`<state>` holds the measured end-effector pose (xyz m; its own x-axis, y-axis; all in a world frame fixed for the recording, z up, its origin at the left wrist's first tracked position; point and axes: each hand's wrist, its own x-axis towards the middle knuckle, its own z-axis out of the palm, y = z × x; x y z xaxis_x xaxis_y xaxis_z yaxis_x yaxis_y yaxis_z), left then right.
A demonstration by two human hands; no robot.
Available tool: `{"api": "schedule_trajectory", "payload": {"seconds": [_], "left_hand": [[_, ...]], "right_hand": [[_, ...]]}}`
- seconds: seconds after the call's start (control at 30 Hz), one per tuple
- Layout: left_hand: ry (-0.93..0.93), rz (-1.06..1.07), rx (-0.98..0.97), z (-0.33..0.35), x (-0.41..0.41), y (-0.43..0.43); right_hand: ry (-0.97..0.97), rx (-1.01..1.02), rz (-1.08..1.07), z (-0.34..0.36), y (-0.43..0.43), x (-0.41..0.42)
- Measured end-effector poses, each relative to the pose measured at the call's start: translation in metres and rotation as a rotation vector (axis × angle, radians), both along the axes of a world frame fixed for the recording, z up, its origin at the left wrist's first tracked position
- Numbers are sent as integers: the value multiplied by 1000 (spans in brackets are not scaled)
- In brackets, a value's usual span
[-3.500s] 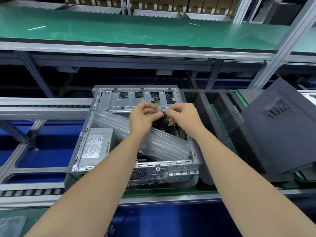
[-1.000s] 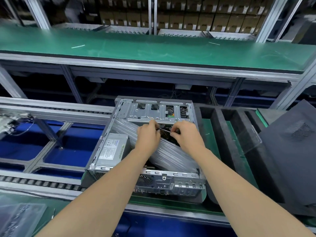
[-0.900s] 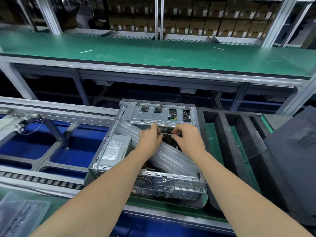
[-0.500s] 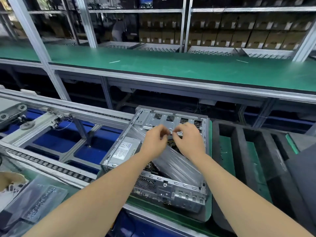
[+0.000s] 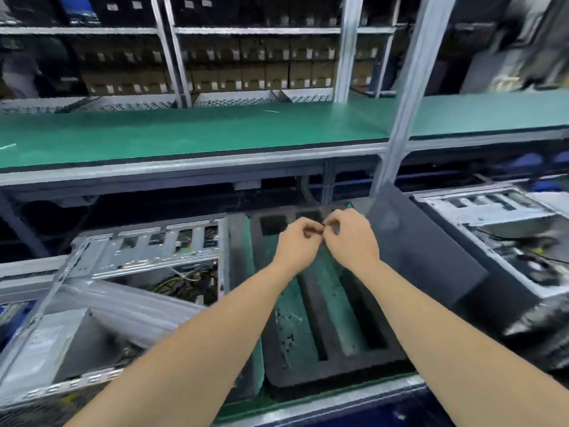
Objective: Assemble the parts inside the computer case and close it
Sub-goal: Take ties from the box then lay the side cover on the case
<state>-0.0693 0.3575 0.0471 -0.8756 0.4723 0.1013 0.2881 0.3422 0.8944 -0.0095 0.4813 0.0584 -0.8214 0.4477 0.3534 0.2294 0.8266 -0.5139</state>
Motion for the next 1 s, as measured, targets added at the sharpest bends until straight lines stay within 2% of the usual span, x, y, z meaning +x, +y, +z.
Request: {"api": "schedule_trajectory", "payload": {"seconds": [0.13,0.2,0.3,0.4,0.47,0.6,0.77,0.87,1.0], "left_hand": [[-201,-217,50,-13,40,90],[-317,-311,66,-19,61,124],[-483,-402,56,-23,91,159],[-668,-457,58,-26,110,175],[-733,-468,74,-28,117,177],[-657,-438,88,-28,111,176],[-661,-404,110,-14,74,161],[-605,-286,98,-2,47,147],[-600,-43,114,5,-1,110]], "right_hand": [[-52,143,-283,1,80,66],[-160,240,-449,2,113,95],[-411,97,-561,4,151,124],[-494,-82,-443,2,165,131],[-475,-69,-421,-2,163,131],[-393,119,-463,-1,154,126],[-239,275,-446,49,145,108],[-144,232,-424,88,142,99],[44,24,-393,131,130,88]]}}
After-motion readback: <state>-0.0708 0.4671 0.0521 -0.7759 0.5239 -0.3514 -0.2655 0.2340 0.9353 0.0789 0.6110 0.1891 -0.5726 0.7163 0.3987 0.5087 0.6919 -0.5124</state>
